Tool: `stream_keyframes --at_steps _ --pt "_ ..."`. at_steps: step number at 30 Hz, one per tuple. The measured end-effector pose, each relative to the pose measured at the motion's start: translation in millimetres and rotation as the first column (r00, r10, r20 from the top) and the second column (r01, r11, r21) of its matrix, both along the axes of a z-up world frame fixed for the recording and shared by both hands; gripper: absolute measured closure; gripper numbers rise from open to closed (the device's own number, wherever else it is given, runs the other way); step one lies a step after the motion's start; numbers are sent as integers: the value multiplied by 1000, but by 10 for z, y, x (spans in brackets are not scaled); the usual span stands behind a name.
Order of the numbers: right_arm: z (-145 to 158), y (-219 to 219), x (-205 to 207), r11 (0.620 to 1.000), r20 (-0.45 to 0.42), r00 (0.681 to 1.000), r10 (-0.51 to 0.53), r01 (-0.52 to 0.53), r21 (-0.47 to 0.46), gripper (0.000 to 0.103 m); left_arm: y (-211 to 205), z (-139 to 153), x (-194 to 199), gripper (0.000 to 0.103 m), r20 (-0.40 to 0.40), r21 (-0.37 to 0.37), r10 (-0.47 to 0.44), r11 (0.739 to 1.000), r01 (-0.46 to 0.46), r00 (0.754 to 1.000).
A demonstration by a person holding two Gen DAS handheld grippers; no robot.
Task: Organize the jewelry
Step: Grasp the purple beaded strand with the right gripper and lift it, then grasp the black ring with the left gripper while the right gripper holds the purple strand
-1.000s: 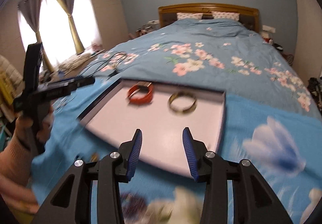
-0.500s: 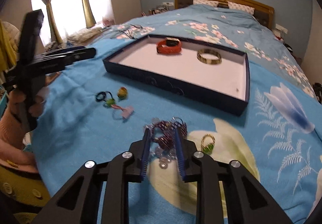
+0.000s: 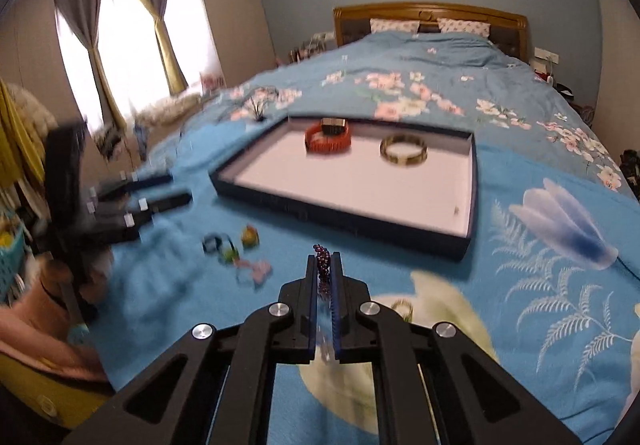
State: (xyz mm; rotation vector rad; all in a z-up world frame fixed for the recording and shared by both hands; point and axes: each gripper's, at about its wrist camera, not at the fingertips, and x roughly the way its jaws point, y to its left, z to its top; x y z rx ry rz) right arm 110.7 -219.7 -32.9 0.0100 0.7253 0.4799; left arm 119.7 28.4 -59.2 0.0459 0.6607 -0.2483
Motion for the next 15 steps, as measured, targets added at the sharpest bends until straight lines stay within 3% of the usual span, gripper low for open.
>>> stream_keyframes --at_steps 8,15 --pt "216 -61 32 998 56 998 -21 18 57 99 -68 -35 -28 25 1 11 -34 999 34 999" --pt "163 -85 73 997 38 999 -29 26 68 99 -152 -74 -59 27 -15 34 -105 994 106 994"
